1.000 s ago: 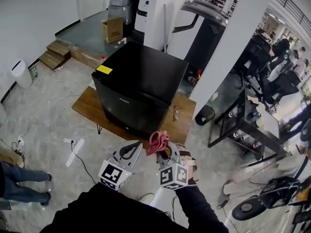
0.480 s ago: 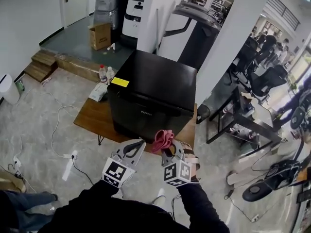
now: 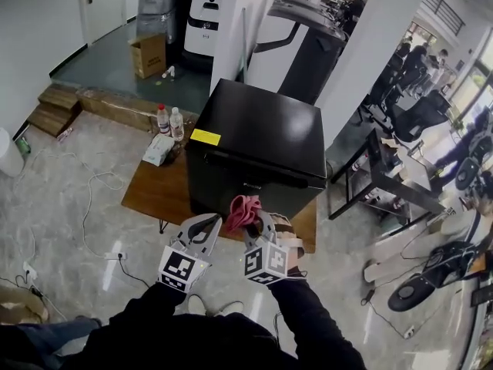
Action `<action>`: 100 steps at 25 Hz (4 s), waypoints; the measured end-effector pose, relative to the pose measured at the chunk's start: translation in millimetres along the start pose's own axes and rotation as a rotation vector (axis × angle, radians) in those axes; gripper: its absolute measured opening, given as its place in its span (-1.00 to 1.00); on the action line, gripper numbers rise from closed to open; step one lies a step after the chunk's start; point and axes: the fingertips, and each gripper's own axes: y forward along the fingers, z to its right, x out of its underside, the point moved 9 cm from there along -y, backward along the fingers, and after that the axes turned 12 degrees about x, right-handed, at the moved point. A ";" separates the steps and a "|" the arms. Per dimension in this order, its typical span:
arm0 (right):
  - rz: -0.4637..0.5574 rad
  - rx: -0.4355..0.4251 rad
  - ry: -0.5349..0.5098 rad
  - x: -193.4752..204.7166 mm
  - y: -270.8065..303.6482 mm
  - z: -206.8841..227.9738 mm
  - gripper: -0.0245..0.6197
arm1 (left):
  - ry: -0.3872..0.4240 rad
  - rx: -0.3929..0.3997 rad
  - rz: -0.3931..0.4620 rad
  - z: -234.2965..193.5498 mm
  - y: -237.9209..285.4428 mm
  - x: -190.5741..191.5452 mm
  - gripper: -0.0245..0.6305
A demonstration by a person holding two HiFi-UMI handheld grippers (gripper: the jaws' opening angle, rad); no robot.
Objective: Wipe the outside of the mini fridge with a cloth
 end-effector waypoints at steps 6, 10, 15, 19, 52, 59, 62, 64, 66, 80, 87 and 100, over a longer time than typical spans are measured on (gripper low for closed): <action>0.073 -0.016 -0.130 -39.9 64.8 -20.4 -0.71 | 0.003 -0.124 -0.028 -41.5 -20.0 16.2 -0.91; 0.073 -0.012 -0.200 -52.0 105.7 -38.5 -0.71 | 0.000 -0.161 -0.044 -67.5 -29.8 32.5 -0.91; 0.024 0.011 -0.222 -52.4 131.0 -51.6 -0.71 | -0.008 -0.163 -0.047 -83.0 -34.1 45.2 -0.91; -0.002 0.023 -0.212 -45.9 132.4 -52.4 -0.71 | -0.017 -0.131 -0.047 -85.6 -25.3 54.3 -0.91; -0.327 0.121 -0.041 182.8 20.8 17.6 -0.72 | -0.046 0.102 -0.040 24.5 126.4 85.9 -0.91; -0.191 -0.039 -0.080 114.9 62.9 -70.0 -0.72 | -0.054 -0.072 -0.047 -19.7 59.6 127.0 -0.91; -0.154 -0.103 -0.096 89.7 89.1 -104.7 -0.72 | -0.055 -0.118 -0.061 -39.7 33.0 144.8 -0.91; -0.138 -0.147 -0.114 72.7 109.6 -133.4 -0.72 | -0.053 -0.147 -0.081 -53.8 13.4 160.1 -0.91; -0.129 -0.176 -0.131 59.7 132.8 -159.6 -0.72 | -0.055 -0.167 -0.101 -68.0 -2.2 176.4 -0.91; -0.216 -0.179 -0.135 61.7 235.0 -228.6 -0.72 | -0.174 -0.161 -0.179 -121.1 -8.0 264.1 -0.91; -0.282 -0.158 -0.114 101.7 215.3 -217.0 -0.72 | -0.187 -0.085 -0.164 -101.4 32.9 266.1 -0.91; -0.509 -0.139 -0.070 255.9 145.8 -164.6 -0.72 | -0.172 0.089 -0.172 -16.6 131.9 262.5 -0.91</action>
